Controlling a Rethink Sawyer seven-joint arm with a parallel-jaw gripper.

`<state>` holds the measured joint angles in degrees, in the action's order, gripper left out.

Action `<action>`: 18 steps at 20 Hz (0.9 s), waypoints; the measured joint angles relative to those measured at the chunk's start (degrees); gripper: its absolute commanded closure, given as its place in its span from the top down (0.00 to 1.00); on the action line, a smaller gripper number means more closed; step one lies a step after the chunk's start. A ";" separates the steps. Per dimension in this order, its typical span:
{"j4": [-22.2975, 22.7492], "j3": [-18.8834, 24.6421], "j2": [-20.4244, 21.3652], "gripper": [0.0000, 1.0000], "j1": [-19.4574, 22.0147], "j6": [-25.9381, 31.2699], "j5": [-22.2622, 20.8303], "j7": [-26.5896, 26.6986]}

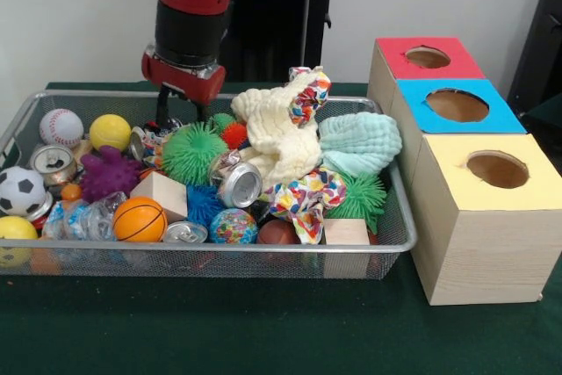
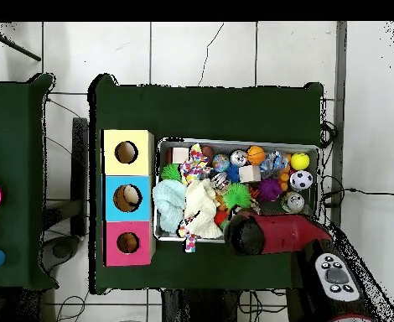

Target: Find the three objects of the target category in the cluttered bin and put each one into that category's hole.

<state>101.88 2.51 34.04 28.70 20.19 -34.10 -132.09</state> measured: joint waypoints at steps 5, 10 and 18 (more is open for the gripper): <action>2.37 2.09 4.41 1.00 4.69 5.93 5.63 0.00; 5.50 5.10 9.84 1.00 9.06 11.76 10.66 0.00; 6.88 8.28 11.06 1.00 12.03 10.68 12.00 0.00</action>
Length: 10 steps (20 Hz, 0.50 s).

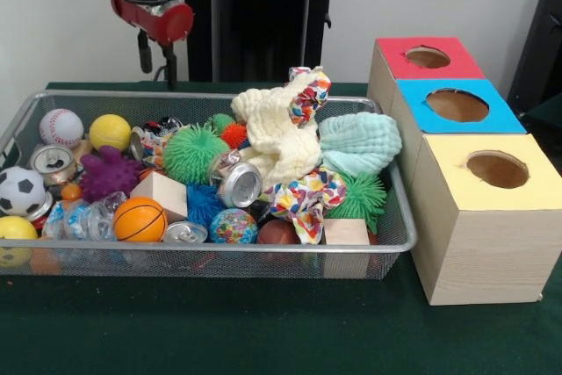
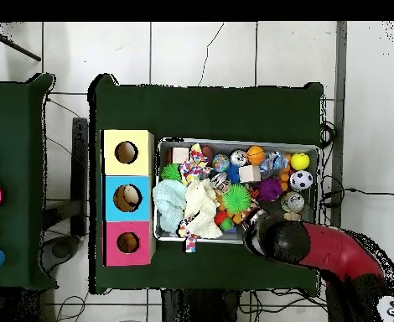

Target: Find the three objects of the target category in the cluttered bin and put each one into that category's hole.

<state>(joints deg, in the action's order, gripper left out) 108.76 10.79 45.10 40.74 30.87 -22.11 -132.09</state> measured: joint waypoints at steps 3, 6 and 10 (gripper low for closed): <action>-0.12 0.57 -1.80 1.00 -0.02 -3.09 -0.13 0.00; -0.58 0.59 -4.28 1.00 -0.34 -7.24 -1.35 0.00; -1.23 0.54 -6.81 1.00 -1.00 -11.64 -3.33 0.00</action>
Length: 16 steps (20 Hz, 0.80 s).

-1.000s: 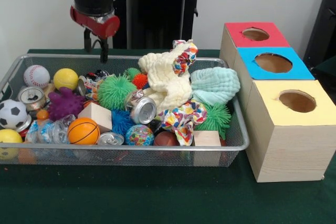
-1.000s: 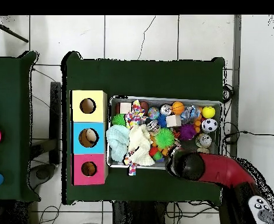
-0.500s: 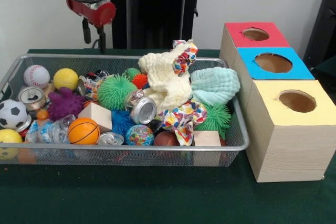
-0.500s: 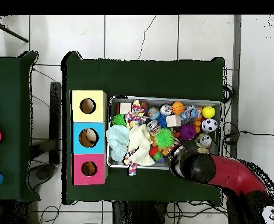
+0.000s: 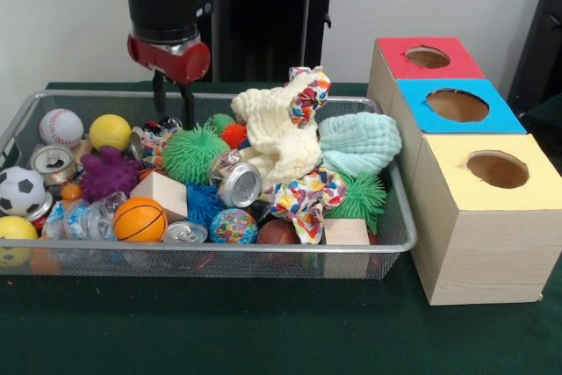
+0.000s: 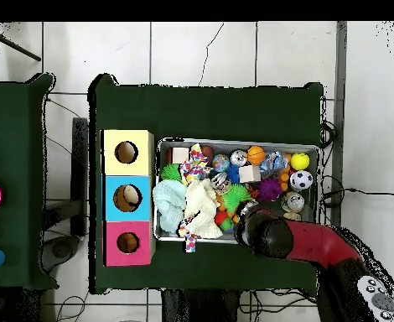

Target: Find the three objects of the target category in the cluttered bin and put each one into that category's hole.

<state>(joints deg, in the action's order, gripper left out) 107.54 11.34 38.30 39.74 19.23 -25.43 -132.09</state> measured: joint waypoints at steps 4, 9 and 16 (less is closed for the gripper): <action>-1.04 -1.90 -3.44 1.00 -2.84 -7.25 -2.95 0.00; -2.97 -5.84 -5.98 1.00 -7.36 -14.19 -4.81 0.00; -5.65 -11.39 -9.05 1.00 -11.76 -22.97 -4.84 0.00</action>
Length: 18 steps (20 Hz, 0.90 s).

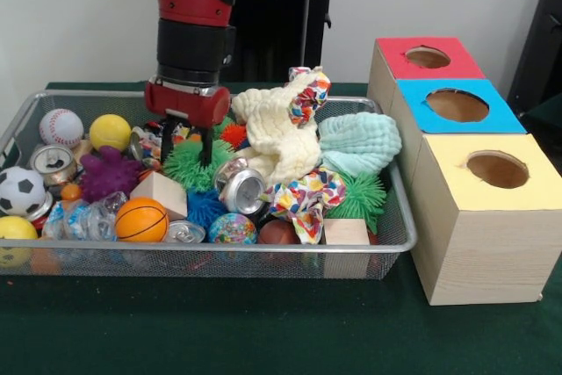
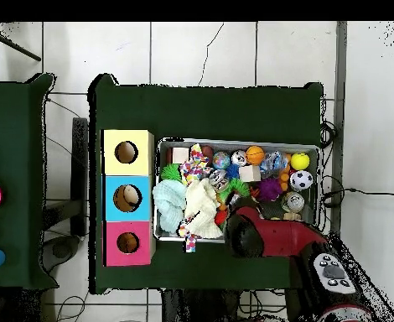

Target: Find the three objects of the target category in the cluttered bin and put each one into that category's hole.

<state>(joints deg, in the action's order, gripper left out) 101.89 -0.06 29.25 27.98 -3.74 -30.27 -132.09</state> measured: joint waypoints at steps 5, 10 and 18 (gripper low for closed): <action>-2.07 -1.31 -1.90 1.00 0.57 -2.76 0.01 0.00; -2.59 -1.32 -2.02 1.00 1.20 -2.80 0.00 0.00; -3.24 -1.31 -2.17 1.00 1.28 -2.79 -0.01 0.00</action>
<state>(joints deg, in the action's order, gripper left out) 98.65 -1.36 27.08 29.26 -6.53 -30.28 -132.09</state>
